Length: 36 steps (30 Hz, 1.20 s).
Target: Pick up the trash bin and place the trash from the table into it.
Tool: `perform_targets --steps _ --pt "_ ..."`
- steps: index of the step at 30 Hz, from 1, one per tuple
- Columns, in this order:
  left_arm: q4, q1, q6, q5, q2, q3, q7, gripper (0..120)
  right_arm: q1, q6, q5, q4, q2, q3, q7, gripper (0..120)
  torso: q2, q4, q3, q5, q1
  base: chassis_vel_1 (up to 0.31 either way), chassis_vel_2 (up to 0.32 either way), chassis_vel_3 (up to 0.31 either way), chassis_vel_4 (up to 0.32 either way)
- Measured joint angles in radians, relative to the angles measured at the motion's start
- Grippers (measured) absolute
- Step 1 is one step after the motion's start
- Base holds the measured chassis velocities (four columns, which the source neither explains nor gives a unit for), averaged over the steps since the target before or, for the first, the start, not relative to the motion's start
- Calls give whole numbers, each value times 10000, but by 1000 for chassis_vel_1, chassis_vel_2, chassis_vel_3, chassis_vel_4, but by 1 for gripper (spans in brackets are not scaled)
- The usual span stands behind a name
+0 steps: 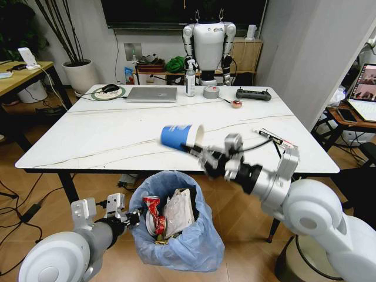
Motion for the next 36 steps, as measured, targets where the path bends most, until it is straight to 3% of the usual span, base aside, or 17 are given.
perform_targets --steps 11,20,29,36 --pt "0 48 0 316 138 -7 -100 0 -218 181 -621 146 -530 -457 -1409 0 0 1 0 -1 0 0 0 0 0" --pt "0 70 0 490 60 38 -125 0 -926 526 -2159 -237 -513 -565 -2012 0 0 1 0 0 0 0 0 0 0" --pt "0 83 0 510 17 120 -128 0 -1754 677 -3296 -183 -514 -462 -1929 34 0 1 1 0 0 0 0 0 0" --pt "0 154 0 512 -30 117 -128 0 -1800 827 -3276 -250 -413 -178 -1258 58 0 0 1 0 0 0 0 0 0"
